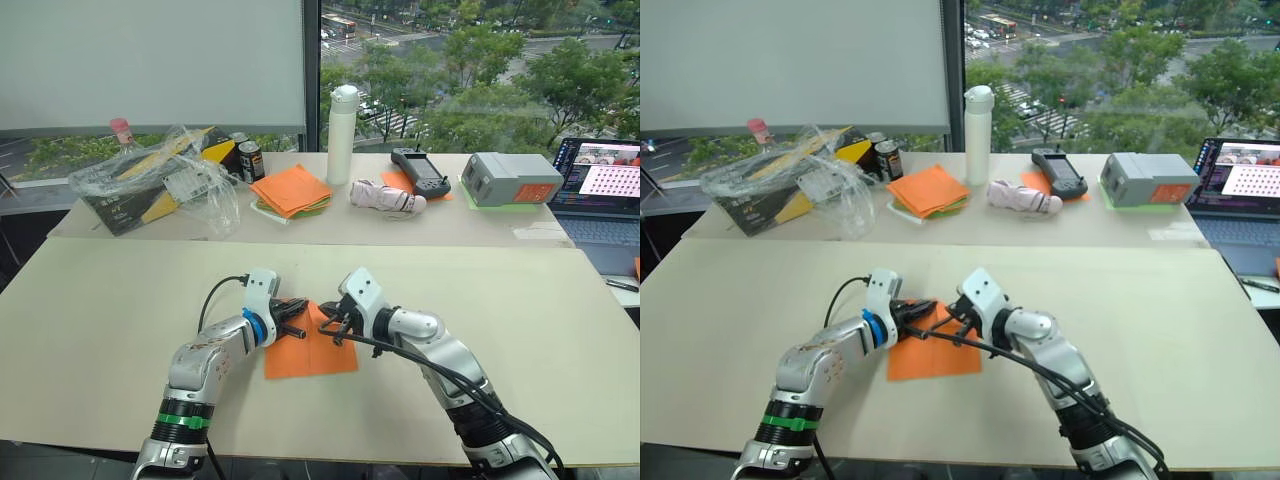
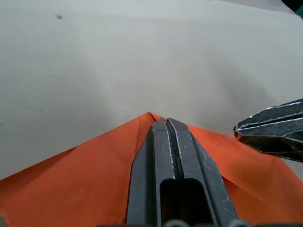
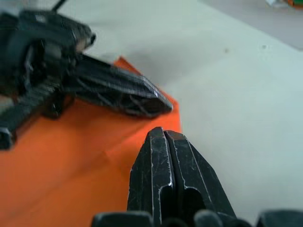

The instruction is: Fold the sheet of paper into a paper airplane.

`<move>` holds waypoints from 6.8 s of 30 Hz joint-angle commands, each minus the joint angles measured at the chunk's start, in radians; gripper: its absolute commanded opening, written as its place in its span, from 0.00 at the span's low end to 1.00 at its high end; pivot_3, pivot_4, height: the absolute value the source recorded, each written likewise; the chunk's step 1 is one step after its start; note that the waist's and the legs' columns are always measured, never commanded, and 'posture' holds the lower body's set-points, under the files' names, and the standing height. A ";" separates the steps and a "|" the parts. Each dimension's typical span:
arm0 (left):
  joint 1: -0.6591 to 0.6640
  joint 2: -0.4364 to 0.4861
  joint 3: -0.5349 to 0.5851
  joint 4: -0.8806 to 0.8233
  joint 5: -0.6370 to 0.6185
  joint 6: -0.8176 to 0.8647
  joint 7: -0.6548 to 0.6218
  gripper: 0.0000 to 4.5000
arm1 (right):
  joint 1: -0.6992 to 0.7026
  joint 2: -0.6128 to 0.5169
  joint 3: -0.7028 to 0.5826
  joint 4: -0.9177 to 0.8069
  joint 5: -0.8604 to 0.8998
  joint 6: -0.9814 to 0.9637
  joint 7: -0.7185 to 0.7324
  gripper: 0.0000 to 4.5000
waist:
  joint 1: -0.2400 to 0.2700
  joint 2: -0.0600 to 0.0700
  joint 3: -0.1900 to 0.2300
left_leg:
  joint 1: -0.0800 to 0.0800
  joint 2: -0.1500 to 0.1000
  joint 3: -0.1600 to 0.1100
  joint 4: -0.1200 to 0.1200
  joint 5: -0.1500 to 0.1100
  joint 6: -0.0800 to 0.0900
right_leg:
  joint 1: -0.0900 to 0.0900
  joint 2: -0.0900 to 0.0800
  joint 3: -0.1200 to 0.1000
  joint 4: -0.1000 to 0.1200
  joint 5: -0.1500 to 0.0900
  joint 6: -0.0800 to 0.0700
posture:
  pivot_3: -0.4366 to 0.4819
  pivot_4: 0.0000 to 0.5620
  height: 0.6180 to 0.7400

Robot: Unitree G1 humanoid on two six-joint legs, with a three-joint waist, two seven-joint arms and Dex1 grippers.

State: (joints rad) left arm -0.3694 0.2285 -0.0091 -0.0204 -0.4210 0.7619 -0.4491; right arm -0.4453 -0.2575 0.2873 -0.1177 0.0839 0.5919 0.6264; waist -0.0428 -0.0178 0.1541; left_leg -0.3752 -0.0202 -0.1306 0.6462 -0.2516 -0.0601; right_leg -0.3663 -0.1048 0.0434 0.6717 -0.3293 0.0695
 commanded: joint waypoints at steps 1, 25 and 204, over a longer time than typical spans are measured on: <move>0.020 0.000 -0.019 0.007 0.013 0.011 0.001 0.00 | -0.010 -0.001 -0.004 -0.024 0.009 -0.025 0.004 0.01 | 0.000 0.000 0.000 | 0.000 0.000 0.000 0.000 0.000 0.000 | 0.000 0.000 0.000 0.000 0.000 0.000 | 0.48 0.27 1.00; 0.069 0.049 0.315 -0.203 -0.307 0.259 0.045 0.00 | -0.005 -0.037 0.081 0.079 -0.054 -0.066 0.037 0.01 | -0.004 0.000 0.000 | 0.000 0.001 0.000 -0.001 0.000 0.000 | -0.001 0.000 0.000 0.001 0.000 0.000 | 0.48 0.27 1.00; 0.123 0.448 -0.196 -0.555 0.438 -0.061 -0.480 0.32 | -0.050 0.097 0.077 0.160 0.009 -0.050 0.050 0.00 | -0.012 0.000 0.001 | -0.001 0.002 -0.001 -0.002 0.000 0.000 | -0.004 0.003 0.000 0.006 0.000 0.000 | 0.48 0.27 1.00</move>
State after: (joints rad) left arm -0.2537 0.6694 -0.2516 -0.5276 0.0633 0.6625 -0.9205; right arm -0.4932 -0.1660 0.3525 0.0494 0.0954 0.5532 0.6738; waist -0.0549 -0.0178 0.1554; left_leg -0.3760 -0.0182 -0.1311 0.6443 -0.2514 -0.0600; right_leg -0.3706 -0.1022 0.0434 0.6777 -0.3295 0.0696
